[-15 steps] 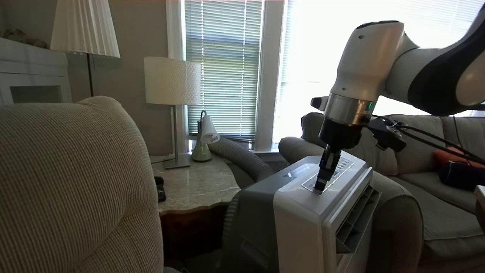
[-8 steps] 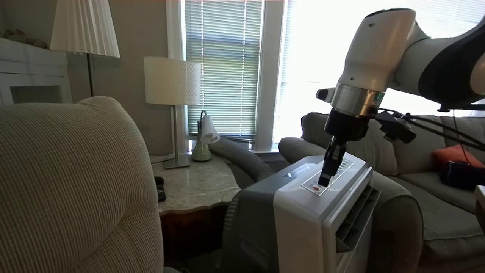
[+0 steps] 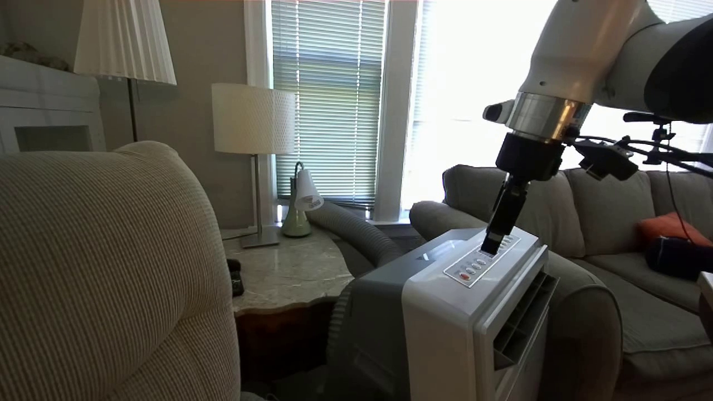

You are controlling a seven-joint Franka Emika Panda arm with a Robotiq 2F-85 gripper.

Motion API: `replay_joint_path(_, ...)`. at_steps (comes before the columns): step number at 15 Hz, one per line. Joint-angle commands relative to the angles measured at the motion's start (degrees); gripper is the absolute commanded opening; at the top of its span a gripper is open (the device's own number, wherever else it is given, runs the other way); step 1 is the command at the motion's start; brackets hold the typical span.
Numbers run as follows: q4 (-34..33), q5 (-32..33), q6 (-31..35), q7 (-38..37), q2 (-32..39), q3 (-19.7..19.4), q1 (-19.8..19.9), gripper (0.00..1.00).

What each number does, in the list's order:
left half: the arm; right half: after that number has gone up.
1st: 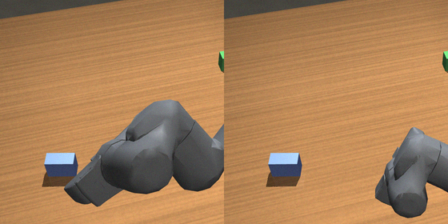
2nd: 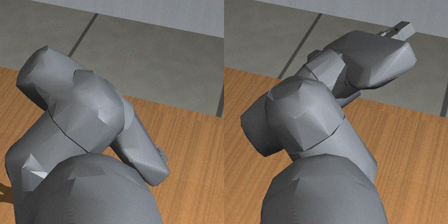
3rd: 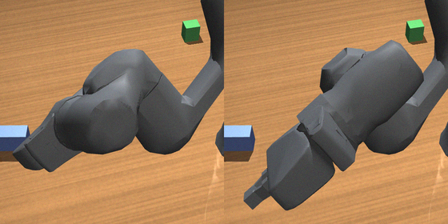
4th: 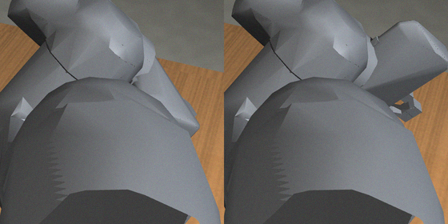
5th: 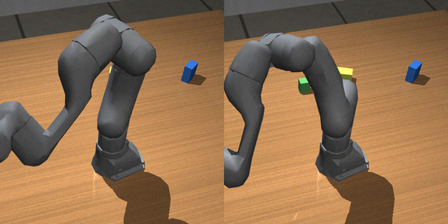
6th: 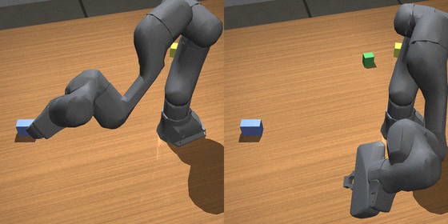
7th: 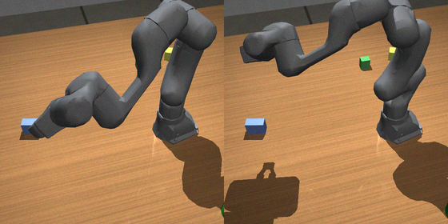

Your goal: Turn off the air conditioner

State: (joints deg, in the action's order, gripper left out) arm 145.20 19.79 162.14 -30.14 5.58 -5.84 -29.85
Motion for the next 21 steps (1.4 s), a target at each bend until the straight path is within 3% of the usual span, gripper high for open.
replay_joint_path(1,2.52,-2.97,-4.53,0.73,-5.50,0.08,0.59,1.00)
replay_joint_path(2,2.33,-3.23,-5.82,0.27,-6.25,5.51,6.29,1.00)
replay_joint_path(8,1.23,-8.42,-14.20,-0.14,-9.75,11.89,13.52,1.00)
replay_joint_path(11,0.96,-12.40,-18.12,1.61,-11.04,13.78,15.27,1.00)
replay_joint_path(12,0.41,-9.37,-15.49,-0.23,-8.79,14.42,15.99,1.00)
replay_joint_path(21,0.40,-10.50,-16.82,0.07,-9.59,15.05,16.50,1.00)
